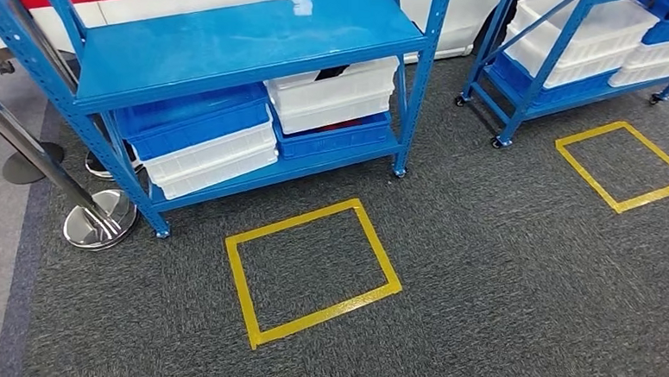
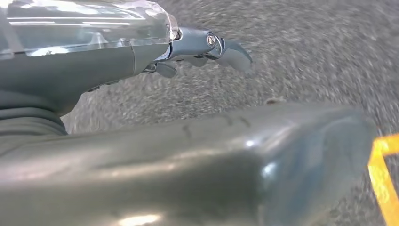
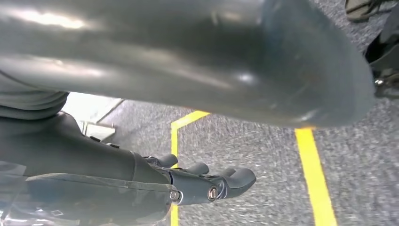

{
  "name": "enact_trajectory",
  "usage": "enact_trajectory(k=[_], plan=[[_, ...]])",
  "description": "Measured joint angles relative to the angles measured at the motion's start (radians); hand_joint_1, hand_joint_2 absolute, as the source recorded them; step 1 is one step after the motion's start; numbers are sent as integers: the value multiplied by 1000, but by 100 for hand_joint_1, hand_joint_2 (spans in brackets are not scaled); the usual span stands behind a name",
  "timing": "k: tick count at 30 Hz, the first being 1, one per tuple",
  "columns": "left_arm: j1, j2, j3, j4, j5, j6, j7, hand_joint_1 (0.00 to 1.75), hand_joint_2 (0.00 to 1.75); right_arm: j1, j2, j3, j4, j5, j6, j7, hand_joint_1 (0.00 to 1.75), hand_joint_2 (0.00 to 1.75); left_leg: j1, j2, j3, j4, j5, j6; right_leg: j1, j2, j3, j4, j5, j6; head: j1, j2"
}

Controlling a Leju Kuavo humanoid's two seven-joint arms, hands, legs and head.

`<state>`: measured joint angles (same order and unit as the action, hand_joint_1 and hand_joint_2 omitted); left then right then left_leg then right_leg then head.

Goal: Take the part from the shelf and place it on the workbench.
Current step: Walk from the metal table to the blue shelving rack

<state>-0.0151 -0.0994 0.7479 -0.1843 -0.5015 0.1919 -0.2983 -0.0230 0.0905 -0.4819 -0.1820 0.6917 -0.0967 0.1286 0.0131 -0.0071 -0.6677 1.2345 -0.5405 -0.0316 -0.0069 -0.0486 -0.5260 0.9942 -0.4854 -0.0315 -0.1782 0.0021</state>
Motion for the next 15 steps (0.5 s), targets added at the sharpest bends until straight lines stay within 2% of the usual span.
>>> enact_trajectory(k=[1, 2, 3, 4, 6, 8, 9, 10, 12, 13, 14, 15], plan=[[0, 0, 0, 0, 0, 0, 1, 0, 0, -2, 0, -1, 0, -3, -6, 6, 0, 0, 0, 6, 39, -73, 37, 2, 0, -7, 4, 2, -4, 3, 0, 0], [0, 1, 0, 0, 0, 0, 1, 0, 0, -3, 0, -3, 0, -9, -13, 12, 0, 0, -2, 12, 77, -144, 61, 5, 2, -11, 6, 4, -8, 8, 0, 0], [0, 1, 0, 0, 0, 0, 1, 0, 0, -6, 0, -6, 0, -15, -20, 18, 0, 0, -4, 17, 104, -195, 75, 11, 4, -16, 8, 7, -12, 12, 0, 0], [0, 1, 0, 0, 0, 0, 1, 0, 0, -8, 0, -10, 0, -20, -25, 22, 0, 0, -6, 21, 118, -223, 78, 17, 6, -19, 9, 9, -14, 16, 0, 0], [4, 1, 0, 0, 0, 1, 0, 0, 0, -13, 0, -16, 0, -24, -30, 24, 0, 0, -9, 19, 121, -231, 74, 31, 5, -22, 11, 9, -16, 26, 0, 0], [8, 0, 0, 0, 0, 1, -2, 0, 0, -15, 0, -19, 0, -24, -30, 20, 0, 0, -6, 16, 128, -240, 76, 43, 1, -8, 9, 24, -28, 37, 0, 0], [9, -1, 0, 0, 0, 2, -4, 0, 0, -13, 0, -21, -1, -25, -28, 17, 0, 0, -4, 15, 133, -245, 78, 48, -1, 7, -6, 58, -48, 43, 0, 0], [8, -1, 0, 0, 0, 2, -5, 0, 0, -10, 0, -22, -1, -25, -27, 13, 0, 0, -2, 14, 136, -248, 78, 53, -3, 24, -34, 114, -75, 47, 0, 0], [7, -1, 1, 0, 0, 3, -7, 0, 0, -5, 1, -25, 0, -26, -23, 8, 0, 0, -3, 10, 138, -248, 75, 57, -7, 41, -113, 251, -129, 53, 0, 0], [7, -1, 1, 0, 0, 4, -7, 0, 0, -3, 1, -26, 0, -26, -22, 7, 0, 0, -3, 7, 140, -248, 72, 57, -9, 43, -143, 294, -133, 55, 0, 0], [8, -1, 2, 0, 0, 3, -8, 0, 0, -1, 1, -26, 0, -26, -22, 6, 0, 0, -3, 4, 145, -247, 68, 55, -10, 43, -154, 300, -116, 56, 0, 0], [9, -2, 2, 0, 0, 3, -8, 0, 0, 1, 1, -27, 0, -26, -22, 6, 0, 0, -3, -1, 151, -247, 64, 53, -12, 43, -145, 264, -80, 56, 0, 0]])
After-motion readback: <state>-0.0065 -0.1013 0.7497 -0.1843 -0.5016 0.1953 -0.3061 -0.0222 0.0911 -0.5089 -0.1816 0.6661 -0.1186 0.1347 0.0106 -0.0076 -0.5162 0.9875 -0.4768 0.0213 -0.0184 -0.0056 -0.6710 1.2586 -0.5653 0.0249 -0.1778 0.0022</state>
